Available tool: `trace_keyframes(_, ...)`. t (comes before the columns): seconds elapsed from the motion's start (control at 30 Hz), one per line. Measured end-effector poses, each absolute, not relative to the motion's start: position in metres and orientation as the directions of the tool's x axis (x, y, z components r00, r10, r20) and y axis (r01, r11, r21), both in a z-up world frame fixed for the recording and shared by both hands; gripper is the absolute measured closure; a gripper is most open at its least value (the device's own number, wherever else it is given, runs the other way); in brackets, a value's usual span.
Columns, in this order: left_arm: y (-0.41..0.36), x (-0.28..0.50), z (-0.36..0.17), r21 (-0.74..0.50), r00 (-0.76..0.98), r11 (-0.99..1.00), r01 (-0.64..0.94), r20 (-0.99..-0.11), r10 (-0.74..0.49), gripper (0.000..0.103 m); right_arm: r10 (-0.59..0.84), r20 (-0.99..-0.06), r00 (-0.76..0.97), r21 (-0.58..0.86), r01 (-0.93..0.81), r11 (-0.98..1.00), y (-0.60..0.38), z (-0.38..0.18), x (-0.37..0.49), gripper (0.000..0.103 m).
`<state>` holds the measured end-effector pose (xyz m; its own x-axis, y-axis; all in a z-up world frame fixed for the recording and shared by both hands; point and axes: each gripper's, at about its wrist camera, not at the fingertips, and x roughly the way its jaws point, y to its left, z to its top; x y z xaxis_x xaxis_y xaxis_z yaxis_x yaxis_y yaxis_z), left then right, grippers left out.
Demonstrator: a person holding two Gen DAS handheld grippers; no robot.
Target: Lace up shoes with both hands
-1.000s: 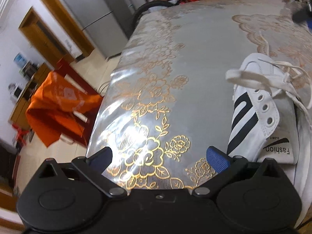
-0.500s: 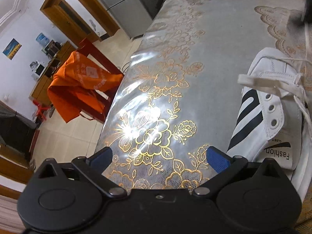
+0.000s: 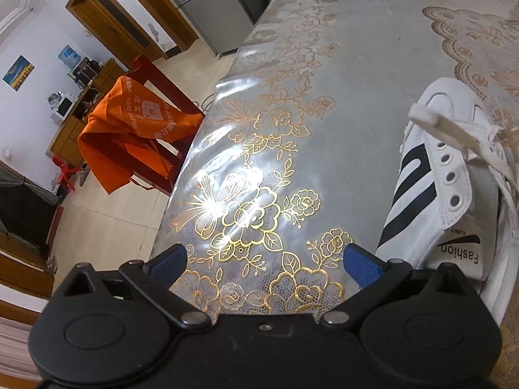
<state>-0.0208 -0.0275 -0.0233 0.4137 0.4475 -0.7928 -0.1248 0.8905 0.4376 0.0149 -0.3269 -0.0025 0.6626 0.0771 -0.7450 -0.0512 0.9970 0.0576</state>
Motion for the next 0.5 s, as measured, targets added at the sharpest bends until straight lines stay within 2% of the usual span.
trace_keyframes(0.1, -0.023, -0.021, -0.023, 0.411, 0.404, 0.901, -0.138, -0.808, 0.430, 0.000, 0.061, -0.802, 0.594, 0.010, -0.089, 0.996, -0.320, -0.013, 0.005, 0.066)
trace_keyframes(0.23, -0.023, -0.021, -0.023, 0.405, 0.403, 0.903, -0.141, -0.810, 0.426, 0.000, 0.266, -0.733, 0.626, 0.163, -0.218, 0.962, -0.303, -0.006, -0.017, 0.066)
trace_keyframes(0.3, -0.024, -0.022, -0.024, 0.411, 0.408, 0.901, -0.141, -0.805, 0.431, 0.000, 0.425, -0.679, 0.598, 0.283, -0.322, 0.904, -0.286, -0.005, -0.017, 0.066)
trace_keyframes(0.37, -0.024, -0.023, -0.024, 0.412, 0.412, 0.900, -0.145, -0.802, 0.433, 0.000, 0.534, -0.668, 0.519, 0.362, -0.400, 0.842, -0.265, -0.012, -0.010, 0.069)
trace_keyframes(0.43, -0.024, -0.024, -0.024, 0.409, 0.414, 0.900, -0.150, -0.801, 0.432, 0.000, 0.530, -0.700, 0.479, 0.352, -0.414, 0.839, -0.243, -0.025, 0.000, 0.071)
trace_keyframes(0.5, -0.023, -0.025, -0.024, 0.403, 0.416, 0.902, -0.155, -0.801, 0.430, 0.000, 0.475, -0.732, 0.487, 0.279, -0.422, 0.863, -0.225, -0.037, 0.010, 0.071)
